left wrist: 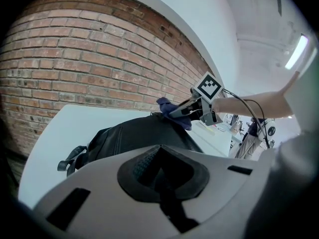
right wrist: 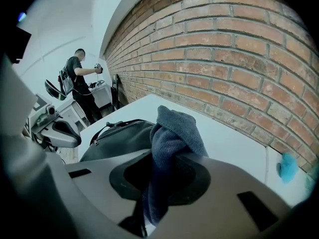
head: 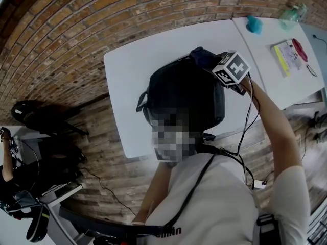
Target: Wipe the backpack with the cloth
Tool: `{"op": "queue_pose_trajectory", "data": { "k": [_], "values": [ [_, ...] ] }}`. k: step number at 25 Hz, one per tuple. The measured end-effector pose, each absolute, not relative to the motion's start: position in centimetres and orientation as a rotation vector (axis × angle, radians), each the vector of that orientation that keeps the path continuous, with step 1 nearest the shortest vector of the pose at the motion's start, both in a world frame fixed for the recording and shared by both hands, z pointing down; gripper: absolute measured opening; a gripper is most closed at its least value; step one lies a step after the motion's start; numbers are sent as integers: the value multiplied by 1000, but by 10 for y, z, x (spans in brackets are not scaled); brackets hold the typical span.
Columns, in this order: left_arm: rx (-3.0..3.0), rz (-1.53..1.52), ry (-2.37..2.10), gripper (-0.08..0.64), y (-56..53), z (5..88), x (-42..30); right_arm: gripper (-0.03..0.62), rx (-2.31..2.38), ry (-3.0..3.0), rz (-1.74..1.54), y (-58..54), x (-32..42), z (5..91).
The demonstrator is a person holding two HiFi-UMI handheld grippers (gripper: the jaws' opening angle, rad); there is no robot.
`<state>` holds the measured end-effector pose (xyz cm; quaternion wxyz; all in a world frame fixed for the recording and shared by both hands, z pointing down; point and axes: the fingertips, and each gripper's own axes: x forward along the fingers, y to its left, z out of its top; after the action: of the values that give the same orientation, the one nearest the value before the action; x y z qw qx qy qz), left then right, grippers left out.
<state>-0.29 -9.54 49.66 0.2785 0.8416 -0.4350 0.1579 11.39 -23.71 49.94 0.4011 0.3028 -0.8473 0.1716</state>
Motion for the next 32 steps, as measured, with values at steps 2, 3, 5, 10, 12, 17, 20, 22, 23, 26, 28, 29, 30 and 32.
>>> {"op": "queue_pose_trajectory", "data": {
  "k": [2,3,5,10,12,17,20,22,23,26,28,29,30,32],
  "values": [
    [2260,423,-1167,3,-95,497,-2,69,760,-2146,437,-233,114,500],
    [2261,421,-1167,3,-94,496,-1,68,756,-2147,437,-230,114,500],
    [2263,419,-1164,3,-93,496,0,69,745,-2146,436,-224,113,501],
    [2266,415,-1157,3,-89,496,2,68,717,-2143,426,-210,111,503],
    [2266,414,-1156,3,-88,496,2,68,708,-2143,425,-205,110,503],
    [2260,413,-1160,3,-86,497,1,68,681,-2146,423,-193,108,504],
    [2260,417,-1161,3,-85,497,2,69,669,-2151,427,-186,108,505],
    [2261,421,-1161,3,-84,498,2,68,659,-2154,429,-181,107,505],
    [2261,423,-1160,3,-84,497,2,67,653,-2155,433,-178,107,505],
    [2263,430,-1156,3,-83,497,4,67,631,-2159,443,-169,107,505],
    [2266,432,-1155,3,-83,497,5,67,618,-2160,441,-162,106,506],
    [2268,433,-1155,3,-83,497,6,68,612,-2161,440,-159,106,506],
    [2269,433,-1155,3,-84,497,6,67,608,-2162,440,-156,105,506],
    [2270,435,-1153,3,-84,497,6,69,600,-2164,442,-151,104,506]
  ]
}}
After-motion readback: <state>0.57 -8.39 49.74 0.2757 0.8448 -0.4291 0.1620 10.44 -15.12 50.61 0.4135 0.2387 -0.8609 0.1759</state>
